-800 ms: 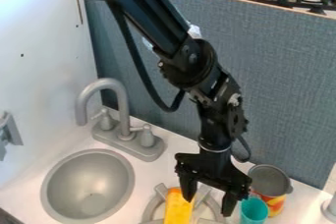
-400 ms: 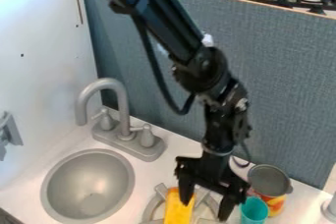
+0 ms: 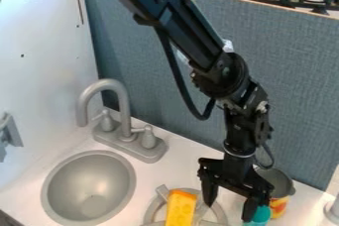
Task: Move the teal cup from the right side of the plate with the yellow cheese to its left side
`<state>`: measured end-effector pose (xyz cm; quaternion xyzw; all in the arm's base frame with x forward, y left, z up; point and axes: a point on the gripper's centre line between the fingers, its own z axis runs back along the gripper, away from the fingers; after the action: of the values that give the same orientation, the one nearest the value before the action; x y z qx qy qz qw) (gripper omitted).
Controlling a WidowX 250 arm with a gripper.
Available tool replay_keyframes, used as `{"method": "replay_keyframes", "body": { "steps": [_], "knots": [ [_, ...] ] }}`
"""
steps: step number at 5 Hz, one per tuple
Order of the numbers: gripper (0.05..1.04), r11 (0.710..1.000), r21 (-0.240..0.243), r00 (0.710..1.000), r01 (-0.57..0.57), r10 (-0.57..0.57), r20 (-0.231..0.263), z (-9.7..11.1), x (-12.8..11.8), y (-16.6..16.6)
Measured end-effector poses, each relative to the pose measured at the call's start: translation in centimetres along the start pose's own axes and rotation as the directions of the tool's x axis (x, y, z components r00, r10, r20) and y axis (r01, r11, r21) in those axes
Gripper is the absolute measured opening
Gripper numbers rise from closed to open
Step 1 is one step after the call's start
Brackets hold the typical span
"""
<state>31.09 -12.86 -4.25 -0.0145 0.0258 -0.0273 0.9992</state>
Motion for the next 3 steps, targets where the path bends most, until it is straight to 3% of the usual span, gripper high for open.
{"method": "replay_keyframes", "body": {
  "steps": [3],
  "knots": [
    [1.001,0.997,-0.079,0.998,-0.01,0.016,0.065,-1.6,1.9,-0.6]
  ]
}}
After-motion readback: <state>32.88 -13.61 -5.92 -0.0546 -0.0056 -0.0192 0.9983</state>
